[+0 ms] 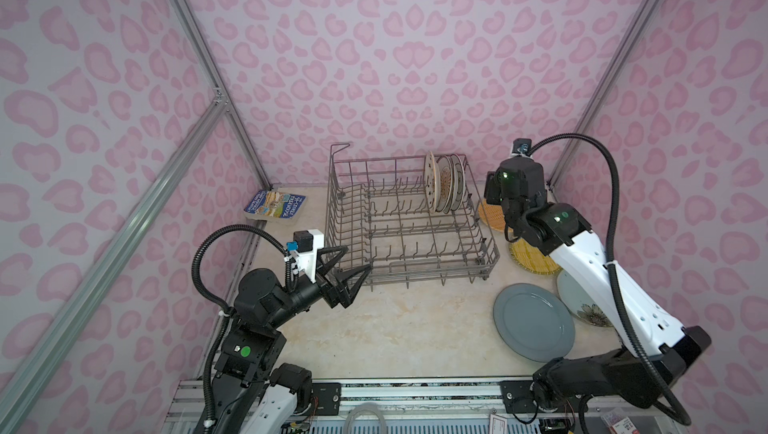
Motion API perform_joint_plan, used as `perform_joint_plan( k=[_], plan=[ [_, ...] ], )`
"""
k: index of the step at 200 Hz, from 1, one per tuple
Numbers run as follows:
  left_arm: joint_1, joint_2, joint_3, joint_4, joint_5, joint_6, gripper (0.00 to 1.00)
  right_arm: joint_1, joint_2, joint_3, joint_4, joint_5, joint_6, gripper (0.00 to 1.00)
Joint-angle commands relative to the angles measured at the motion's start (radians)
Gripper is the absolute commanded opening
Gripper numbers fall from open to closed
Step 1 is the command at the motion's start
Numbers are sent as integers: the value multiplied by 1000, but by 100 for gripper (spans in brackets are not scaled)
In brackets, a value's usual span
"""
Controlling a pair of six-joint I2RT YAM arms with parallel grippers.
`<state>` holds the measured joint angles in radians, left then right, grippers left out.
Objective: Load the plates into the dish rack
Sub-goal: 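Open the right gripper and withdraw it from the rack, then lower the right gripper to the grey-blue plate rim nearest the robot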
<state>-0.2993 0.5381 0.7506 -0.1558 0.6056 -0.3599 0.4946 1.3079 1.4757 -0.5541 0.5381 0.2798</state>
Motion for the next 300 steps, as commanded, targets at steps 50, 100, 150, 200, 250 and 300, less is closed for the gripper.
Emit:
perform_joint_plan(
  k=[50,100,150,200,250,300],
  plan=[
    [1,18,-7,59,57,-25,97,-289,-502,-556,-122,-464,224,80],
    [2,25,-7,69,82,-38,97,-625,-665,-769,-214,-790,244,88],
    [0,25,-10,77,86,-43,97,-814,-751,-869,-319,-754,438,93],
    [-7,16,-11,81,88,-46,97,-1024,-640,-919,-369,-681,440,98],
    [-15,14,-11,74,78,-39,97,-1124,-617,-985,-290,-687,484,98],
    [-19,14,-11,70,69,-34,97,-1196,-568,-1059,-219,-727,469,98]
  ],
)
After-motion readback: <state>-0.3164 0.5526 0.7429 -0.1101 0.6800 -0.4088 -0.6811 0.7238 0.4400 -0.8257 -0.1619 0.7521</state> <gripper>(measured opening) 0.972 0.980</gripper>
